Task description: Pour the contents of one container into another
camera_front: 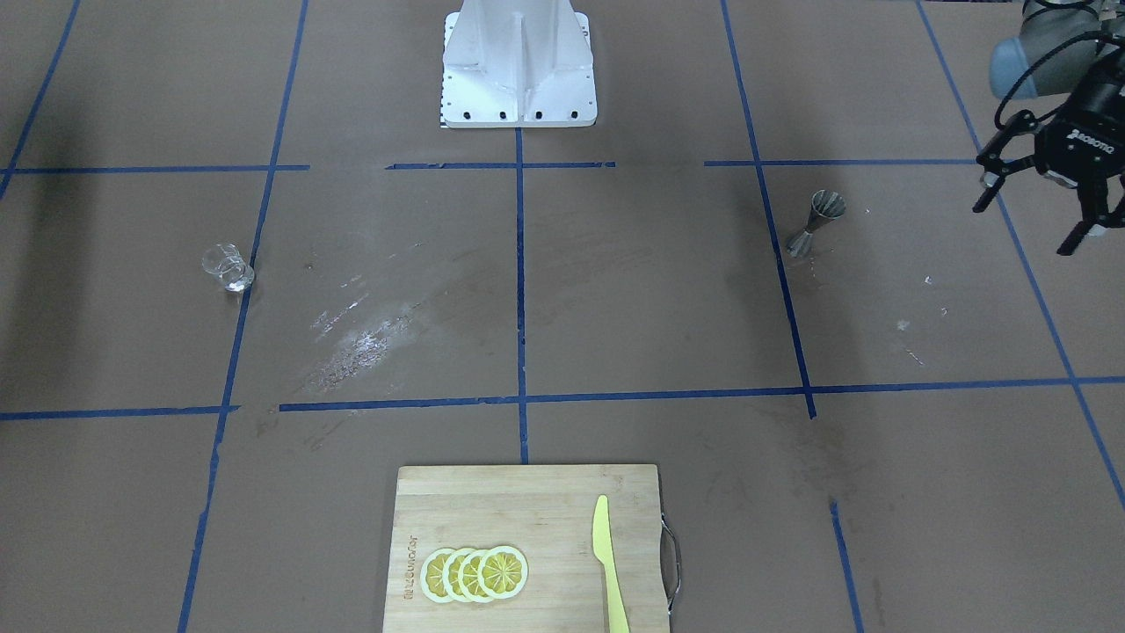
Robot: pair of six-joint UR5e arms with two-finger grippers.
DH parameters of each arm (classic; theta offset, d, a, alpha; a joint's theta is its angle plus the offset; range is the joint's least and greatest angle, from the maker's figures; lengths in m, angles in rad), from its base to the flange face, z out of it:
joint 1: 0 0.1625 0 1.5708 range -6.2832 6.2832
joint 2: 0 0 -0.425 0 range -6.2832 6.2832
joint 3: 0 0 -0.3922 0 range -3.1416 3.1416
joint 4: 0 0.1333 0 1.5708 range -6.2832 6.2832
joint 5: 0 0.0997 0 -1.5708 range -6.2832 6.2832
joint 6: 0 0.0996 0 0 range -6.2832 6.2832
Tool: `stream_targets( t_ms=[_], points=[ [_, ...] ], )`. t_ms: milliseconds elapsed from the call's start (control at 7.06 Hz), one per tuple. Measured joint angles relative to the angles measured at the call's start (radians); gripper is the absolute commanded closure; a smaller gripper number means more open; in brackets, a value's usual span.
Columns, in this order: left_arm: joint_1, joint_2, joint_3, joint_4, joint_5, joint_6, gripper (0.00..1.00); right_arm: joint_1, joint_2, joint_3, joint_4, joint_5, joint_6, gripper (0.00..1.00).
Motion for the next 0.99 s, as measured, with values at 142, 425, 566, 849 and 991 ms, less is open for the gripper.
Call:
stream_targets(
  t_ms=[142,425,566,849,991],
  points=[
    [0.108,0.048,-0.02,-0.053,0.141,-0.044,0.0,0.0,-0.001,0.001,0.002,0.002,0.0,0.0],
    [0.349,0.105,-0.029,-0.113,0.461,-0.112,0.0,0.0,-0.004,0.004,0.003,0.014,0.003,0.0],
    [0.477,0.114,-0.03,-0.115,0.624,-0.138,0.0,0.0,-0.007,0.009,0.003,0.022,0.008,0.0],
    [0.701,0.122,-0.02,-0.111,0.889,-0.181,0.0,0.001,-0.012,0.014,0.004,0.026,0.011,0.0],
    [0.795,0.122,-0.01,-0.108,1.0,-0.198,0.0,0.001,-0.013,0.015,0.004,0.027,0.011,0.0]
  ],
)
